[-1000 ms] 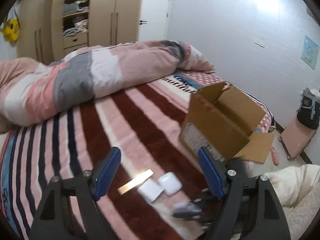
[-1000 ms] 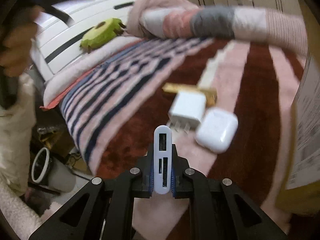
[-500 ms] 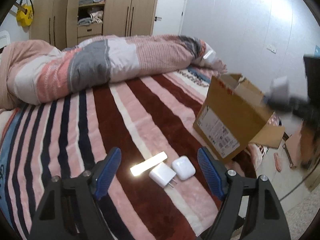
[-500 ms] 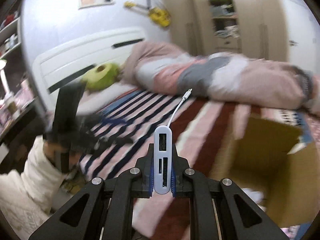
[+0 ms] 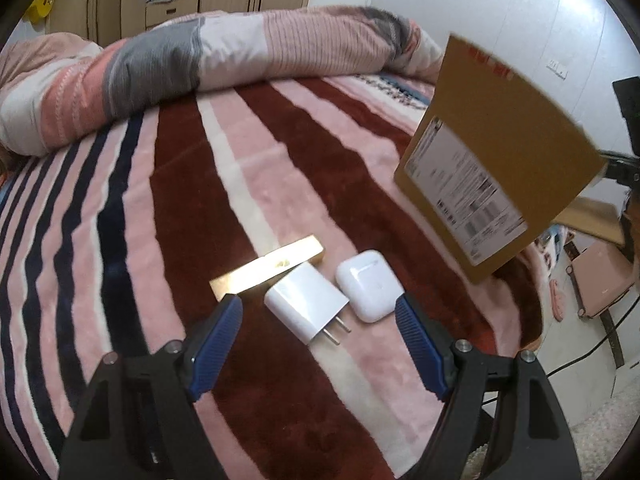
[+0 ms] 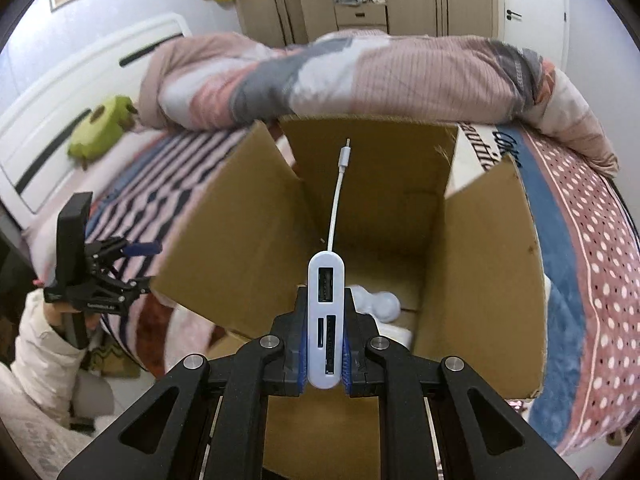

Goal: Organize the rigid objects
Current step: 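Lift the card reader with the right gripper and release it into the box, then grasp the white charger with left gripper, drop it in box while right grasps AirPods case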

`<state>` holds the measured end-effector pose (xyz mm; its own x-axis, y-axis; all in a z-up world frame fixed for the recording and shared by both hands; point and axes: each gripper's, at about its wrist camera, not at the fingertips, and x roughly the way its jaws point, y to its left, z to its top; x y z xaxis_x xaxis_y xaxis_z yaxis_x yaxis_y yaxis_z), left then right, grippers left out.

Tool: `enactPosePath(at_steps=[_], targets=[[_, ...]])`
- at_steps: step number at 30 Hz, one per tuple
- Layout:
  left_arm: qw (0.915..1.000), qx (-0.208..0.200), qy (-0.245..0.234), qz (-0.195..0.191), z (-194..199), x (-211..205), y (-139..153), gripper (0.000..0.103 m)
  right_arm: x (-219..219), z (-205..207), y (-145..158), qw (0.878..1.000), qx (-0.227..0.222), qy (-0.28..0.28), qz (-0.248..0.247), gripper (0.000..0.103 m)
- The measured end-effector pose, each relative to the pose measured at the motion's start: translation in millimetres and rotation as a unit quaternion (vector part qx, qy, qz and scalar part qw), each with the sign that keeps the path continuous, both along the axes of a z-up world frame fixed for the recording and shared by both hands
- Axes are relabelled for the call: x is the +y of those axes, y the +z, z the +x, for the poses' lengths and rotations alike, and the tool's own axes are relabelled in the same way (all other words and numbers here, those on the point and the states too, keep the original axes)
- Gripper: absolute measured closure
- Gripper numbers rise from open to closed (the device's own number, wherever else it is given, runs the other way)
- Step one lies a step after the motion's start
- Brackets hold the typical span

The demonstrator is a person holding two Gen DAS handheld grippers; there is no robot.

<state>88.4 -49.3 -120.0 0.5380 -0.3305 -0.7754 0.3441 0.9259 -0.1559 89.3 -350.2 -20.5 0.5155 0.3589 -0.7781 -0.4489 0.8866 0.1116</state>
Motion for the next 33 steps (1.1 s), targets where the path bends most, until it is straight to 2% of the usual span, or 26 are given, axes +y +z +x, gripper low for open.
enactPosePath(at_steps=[6, 8, 10, 11, 13, 18, 22, 24, 29, 33], targets=[[0.9999, 0.014, 0.004, 0.008, 9, -5, -19, 0.027, -9, 4, -5, 0.999, 0.007, -0.027, -0.018, 0.092], [0.9998, 0.015, 0.004, 0.014, 12, -7, -22, 0.027, -11, 4, -3, 0.999, 0.004, -0.032, -0.016, 0.073], [0.9996, 0.02, 0.005, 0.019, 16, -8, -27, 0.027, -11, 4, 0, 0.999, -0.005, -0.031, -0.013, 0.068], [0.9995, 0.022, 0.007, 0.019, 18, -8, -29, 0.028, -10, 3, 1, 0.999, -0.01, -0.028, -0.012, 0.068], [0.9995, 0.028, 0.008, 0.014, 22, -9, -35, 0.038, -5, -1, 4, 1.0, -0.017, -0.019, -0.007, 0.068], [0.9999, 0.013, 0.008, 0.004, 26, -10, -35, 0.037, 13, -6, 8, 1.0, -0.026, 0.001, -0.004, 0.068], [0.9999, 0.012, -0.003, -0.007, 27, -10, -37, 0.038, 28, -11, 18, 0.999, -0.042, 0.019, 0.02, 0.068], [0.9999, 0.007, -0.014, -0.005, 25, -8, -36, 0.047, 41, -16, 24, 0.997, -0.052, 0.039, 0.036, 0.068], [0.9996, 0.005, -0.027, -0.009, 17, 0, -34, 0.047, 91, -29, 35, 0.99, -0.067, 0.103, 0.063, 0.068], [0.9996, 0.002, -0.023, -0.017, 9, 13, -31, 0.047, 136, -39, 25, 0.984, -0.055, 0.154, 0.071, 0.068]])
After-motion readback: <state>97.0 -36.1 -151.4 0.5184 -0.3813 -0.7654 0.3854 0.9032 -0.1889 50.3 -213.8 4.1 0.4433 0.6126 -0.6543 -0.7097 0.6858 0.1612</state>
